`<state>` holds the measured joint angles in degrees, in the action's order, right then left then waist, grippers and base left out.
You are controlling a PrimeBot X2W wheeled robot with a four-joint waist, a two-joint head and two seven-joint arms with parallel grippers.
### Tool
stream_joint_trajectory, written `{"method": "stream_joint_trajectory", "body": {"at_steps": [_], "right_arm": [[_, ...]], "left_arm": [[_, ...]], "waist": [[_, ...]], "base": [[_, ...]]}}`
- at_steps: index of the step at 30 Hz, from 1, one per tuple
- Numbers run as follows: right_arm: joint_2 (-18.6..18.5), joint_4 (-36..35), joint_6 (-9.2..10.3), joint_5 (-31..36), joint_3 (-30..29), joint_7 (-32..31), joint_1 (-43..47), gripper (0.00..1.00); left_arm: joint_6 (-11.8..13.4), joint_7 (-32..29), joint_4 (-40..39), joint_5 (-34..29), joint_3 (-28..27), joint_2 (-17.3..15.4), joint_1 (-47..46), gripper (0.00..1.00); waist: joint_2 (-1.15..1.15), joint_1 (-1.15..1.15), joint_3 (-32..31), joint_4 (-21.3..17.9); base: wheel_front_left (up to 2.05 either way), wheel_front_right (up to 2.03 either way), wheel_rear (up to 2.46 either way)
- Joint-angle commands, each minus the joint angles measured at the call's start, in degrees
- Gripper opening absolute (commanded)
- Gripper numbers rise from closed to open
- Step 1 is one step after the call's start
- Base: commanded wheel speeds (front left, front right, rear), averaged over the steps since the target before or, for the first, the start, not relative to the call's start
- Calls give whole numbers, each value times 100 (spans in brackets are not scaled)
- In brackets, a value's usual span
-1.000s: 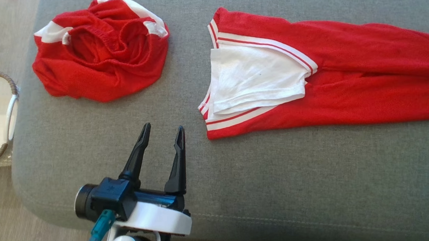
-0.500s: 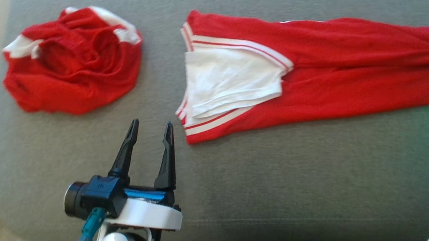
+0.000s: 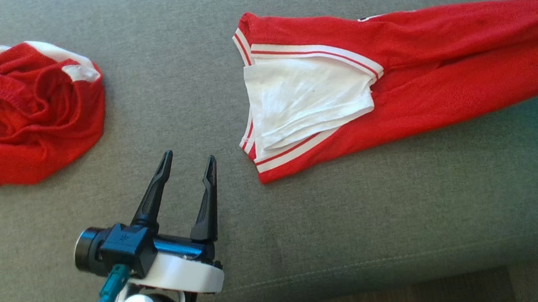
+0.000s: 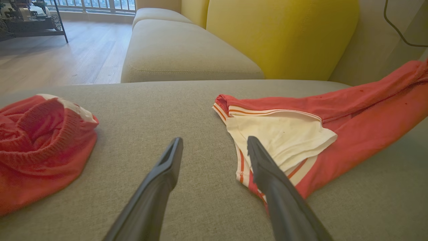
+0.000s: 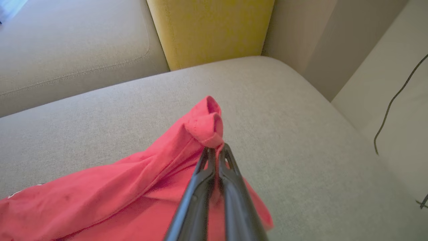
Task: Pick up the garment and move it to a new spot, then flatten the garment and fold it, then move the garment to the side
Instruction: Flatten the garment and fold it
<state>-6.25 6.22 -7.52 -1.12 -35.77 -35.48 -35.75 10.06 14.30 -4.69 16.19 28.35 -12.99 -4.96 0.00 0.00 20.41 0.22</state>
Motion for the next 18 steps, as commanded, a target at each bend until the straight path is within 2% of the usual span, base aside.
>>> {"method": "stream_joint_trajectory", "body": {"at_steps": [1,6,11,15,18], "right_arm": [[-82,-428,3,-67,267,-41,-210,0],[129,-832,3,-429,880,-87,-322,0],[291,-1073,3,-836,1571,-156,-148,0],[326,-1067,3,-1046,2019,-137,0,0],[333,-866,3,-1485,2471,8,96,0]], "left_arm": [[-25,50,-190,-56,-220,-117,-172,100],[-47,30,-118,-34,-200,-131,-223,100],[-75,28,-60,78,-139,-37,-176,100],[-37,34,-68,92,-129,1,-123,100],[-34,25,-39,132,-94,24,-67,100]], "waist": [[0,0,31,-53],[0,0,-126,-11],[0,0,-448,236],[0,0,-614,412],[0,0,-714,620]], "base": [[0,0,0],[0,0,0],[0,0,0],[0,0,0],[0,0,0]]}}
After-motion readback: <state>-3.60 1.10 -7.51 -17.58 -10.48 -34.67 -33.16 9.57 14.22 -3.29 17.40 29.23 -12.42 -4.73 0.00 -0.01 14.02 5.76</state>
